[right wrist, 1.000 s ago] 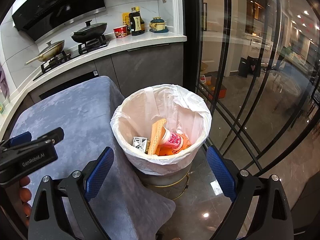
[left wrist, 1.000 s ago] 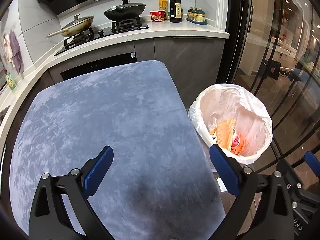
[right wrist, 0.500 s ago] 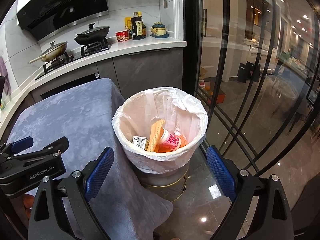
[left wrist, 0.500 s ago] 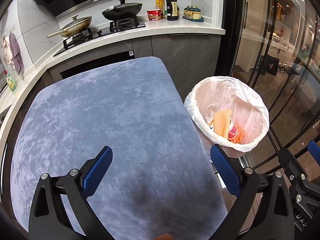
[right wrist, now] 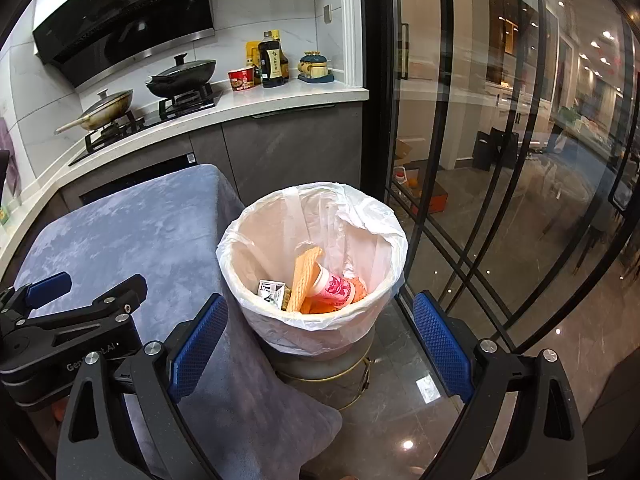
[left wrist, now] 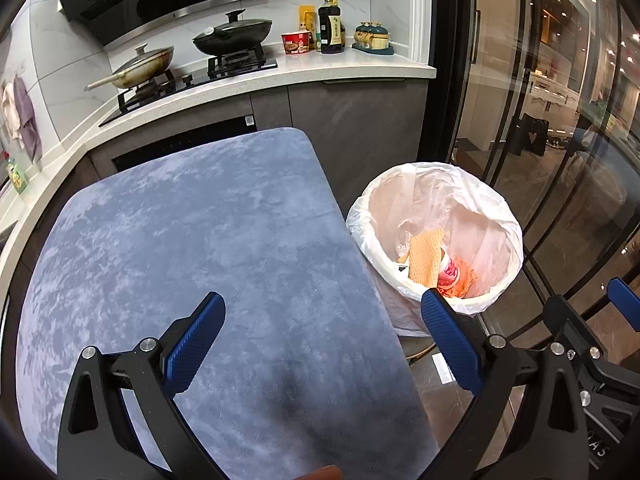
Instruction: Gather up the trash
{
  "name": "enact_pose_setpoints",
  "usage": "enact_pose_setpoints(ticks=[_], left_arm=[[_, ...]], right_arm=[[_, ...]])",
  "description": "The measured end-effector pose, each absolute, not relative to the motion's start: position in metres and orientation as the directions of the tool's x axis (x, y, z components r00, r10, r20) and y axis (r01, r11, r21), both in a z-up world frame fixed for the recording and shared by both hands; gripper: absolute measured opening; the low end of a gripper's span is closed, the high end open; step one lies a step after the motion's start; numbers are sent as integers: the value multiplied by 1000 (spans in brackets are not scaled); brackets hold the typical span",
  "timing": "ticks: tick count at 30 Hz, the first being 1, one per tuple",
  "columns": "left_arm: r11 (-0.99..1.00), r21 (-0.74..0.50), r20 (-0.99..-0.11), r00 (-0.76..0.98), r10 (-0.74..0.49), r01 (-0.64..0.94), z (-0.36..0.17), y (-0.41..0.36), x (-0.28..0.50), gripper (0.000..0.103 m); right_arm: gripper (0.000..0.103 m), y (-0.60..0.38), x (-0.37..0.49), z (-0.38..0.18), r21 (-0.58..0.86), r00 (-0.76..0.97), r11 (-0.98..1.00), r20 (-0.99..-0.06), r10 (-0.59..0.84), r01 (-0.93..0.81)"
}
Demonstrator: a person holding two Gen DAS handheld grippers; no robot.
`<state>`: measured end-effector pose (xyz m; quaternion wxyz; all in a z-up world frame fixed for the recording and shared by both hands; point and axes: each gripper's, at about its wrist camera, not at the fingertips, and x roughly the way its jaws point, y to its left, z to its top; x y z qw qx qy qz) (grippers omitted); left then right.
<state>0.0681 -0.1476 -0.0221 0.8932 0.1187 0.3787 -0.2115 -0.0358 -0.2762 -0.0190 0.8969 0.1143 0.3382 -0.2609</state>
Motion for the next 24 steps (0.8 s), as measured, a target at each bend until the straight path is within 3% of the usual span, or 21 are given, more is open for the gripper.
enact_pose_setpoints(ticks=[24], left_arm=[[877,79,-727,629,-274,474,-32,-166,66,94]], right_arm=[[90,-297,-37,-29,42,621,823,-678,-393,566]])
